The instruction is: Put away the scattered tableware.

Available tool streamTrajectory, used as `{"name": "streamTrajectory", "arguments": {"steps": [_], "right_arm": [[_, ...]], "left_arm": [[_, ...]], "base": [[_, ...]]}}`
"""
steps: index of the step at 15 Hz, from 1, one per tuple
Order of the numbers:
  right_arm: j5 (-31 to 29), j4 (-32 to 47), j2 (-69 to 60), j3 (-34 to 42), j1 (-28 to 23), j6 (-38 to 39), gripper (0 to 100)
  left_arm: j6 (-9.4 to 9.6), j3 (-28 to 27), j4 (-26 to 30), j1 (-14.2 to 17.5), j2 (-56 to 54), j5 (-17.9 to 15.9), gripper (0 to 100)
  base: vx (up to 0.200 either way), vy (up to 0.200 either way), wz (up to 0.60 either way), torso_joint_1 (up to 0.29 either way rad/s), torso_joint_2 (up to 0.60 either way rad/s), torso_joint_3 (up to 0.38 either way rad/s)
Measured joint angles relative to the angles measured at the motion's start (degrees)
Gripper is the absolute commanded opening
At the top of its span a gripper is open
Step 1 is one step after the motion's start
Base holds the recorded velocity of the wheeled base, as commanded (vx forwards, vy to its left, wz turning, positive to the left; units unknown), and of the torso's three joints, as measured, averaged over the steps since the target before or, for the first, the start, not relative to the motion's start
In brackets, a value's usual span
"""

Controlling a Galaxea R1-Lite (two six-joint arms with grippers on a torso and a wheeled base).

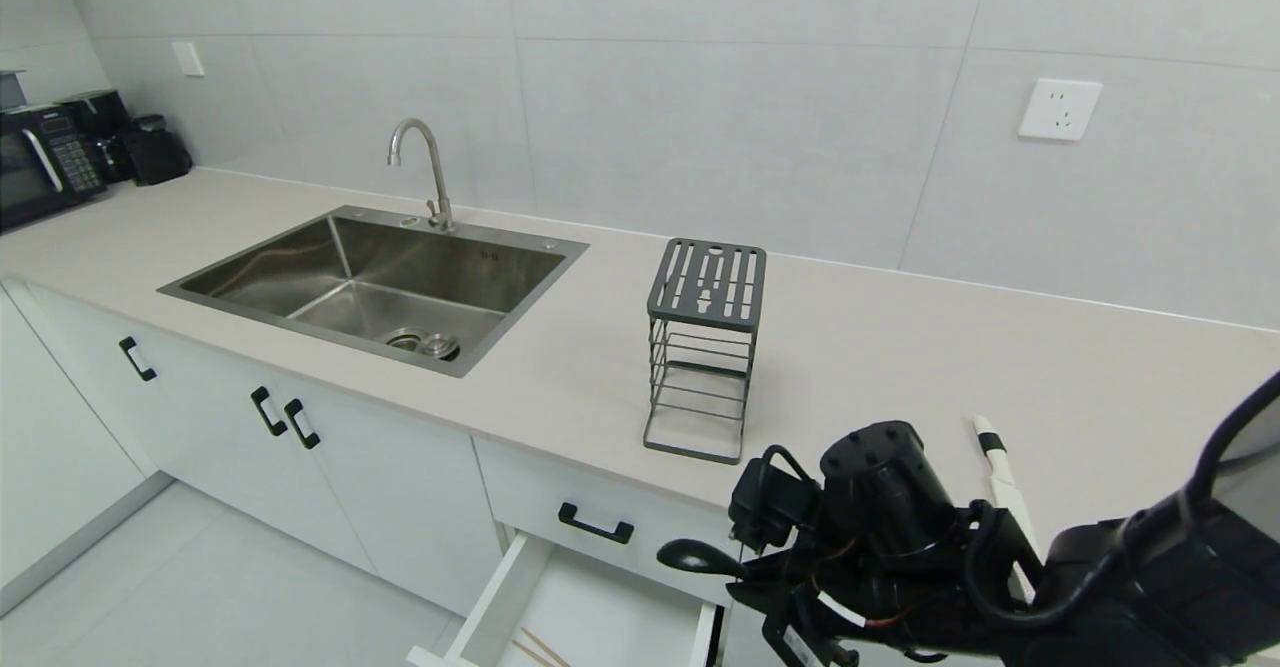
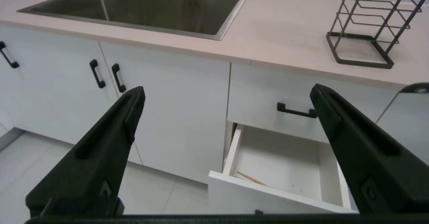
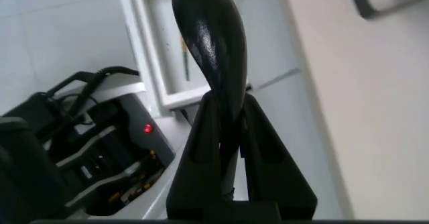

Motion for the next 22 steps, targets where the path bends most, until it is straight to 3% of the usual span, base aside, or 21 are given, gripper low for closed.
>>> {"name": "streamTrajectory", "arguments": {"steps": [5, 16, 22], "right_arm": [[1.9, 0.3, 3.5, -5.4, 4.3, 0.6, 0], [2.3, 0.4, 11.0, -18.0, 7.7, 3.6, 0], [2.4, 0.6, 13.6, -21.0, 8.4, 4.8, 0]], "left_arm": [[0.00, 0.0, 0.0, 0.0, 0.0, 0.0, 100], [0.00, 0.0, 0.0, 0.0, 0.0, 0.0, 100], [0.00, 0.0, 0.0, 0.0, 0.0, 0.0, 100]], "base": [[0.000, 0.000, 0.00, 0.000, 0.00, 0.000], [0.000, 0.000, 0.00, 0.000, 0.00, 0.000], [0.000, 0.000, 0.00, -0.216, 0.45, 0.241]]}}
